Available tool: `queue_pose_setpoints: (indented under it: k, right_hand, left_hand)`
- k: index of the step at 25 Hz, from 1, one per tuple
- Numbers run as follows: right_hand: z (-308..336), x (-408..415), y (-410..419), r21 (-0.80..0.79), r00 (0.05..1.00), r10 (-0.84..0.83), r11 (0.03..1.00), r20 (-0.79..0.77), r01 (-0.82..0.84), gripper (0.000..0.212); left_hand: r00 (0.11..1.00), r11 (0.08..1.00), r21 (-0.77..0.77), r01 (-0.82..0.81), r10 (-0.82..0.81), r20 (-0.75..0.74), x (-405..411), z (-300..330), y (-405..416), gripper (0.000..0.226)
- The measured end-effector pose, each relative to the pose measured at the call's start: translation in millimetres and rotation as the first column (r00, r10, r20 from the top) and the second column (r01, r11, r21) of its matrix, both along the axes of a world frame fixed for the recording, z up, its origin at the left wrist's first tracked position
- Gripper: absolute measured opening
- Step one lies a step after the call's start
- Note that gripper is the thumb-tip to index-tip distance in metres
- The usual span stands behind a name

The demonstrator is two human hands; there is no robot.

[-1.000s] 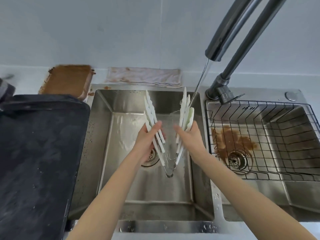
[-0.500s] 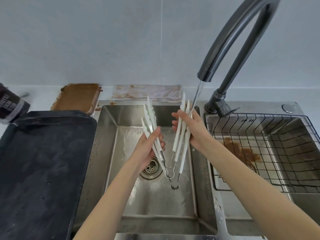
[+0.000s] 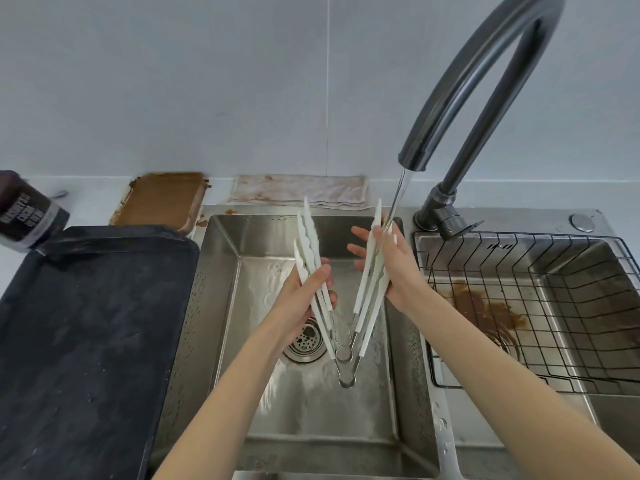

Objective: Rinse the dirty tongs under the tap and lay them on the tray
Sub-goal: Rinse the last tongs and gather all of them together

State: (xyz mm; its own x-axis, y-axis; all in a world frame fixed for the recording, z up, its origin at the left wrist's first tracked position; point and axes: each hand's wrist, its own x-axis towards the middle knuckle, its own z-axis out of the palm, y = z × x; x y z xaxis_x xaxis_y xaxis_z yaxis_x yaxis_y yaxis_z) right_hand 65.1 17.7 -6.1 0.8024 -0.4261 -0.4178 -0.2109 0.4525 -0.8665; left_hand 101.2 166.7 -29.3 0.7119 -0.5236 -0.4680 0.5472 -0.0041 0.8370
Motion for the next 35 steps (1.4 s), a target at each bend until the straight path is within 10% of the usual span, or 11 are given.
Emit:
queue_pose_setpoints:
  k: [7,12,24,35]
  right_hand:
    - [-8.3,-25.2,-17.4,0.09,0.975,-0.213,0.972,-0.067,0.219,0.024]
    - [-7.8,-43.5,-23.8,0.184,0.962,-0.265,0.945,-0.062,0.272,0.01]
    - [-6.0,-51.3,-37.2,0.015,0.954,-0.299,0.954,-0.036,0.299,0.007]
    - [-11.0,-71.2,-40.8,-0.108,0.936,-0.348,0.929,0.06,0.353,0.012]
  left_hand:
    - [0.996,0.995,-0.053,0.085,-0.085,-0.001,-0.5,12.0,-26.4,0.04]
    - [0.999,0.998,-0.067,0.021,-0.018,0.049,5.6,29.8,-53.5,0.022]
    - [0.96,0.994,0.111,0.0,-0.03,0.277,3.4,42.8,-86.1,0.005]
    - [0.864,0.961,0.248,0.119,-0.223,0.451,-11.2,37.2,-96.7,0.037]
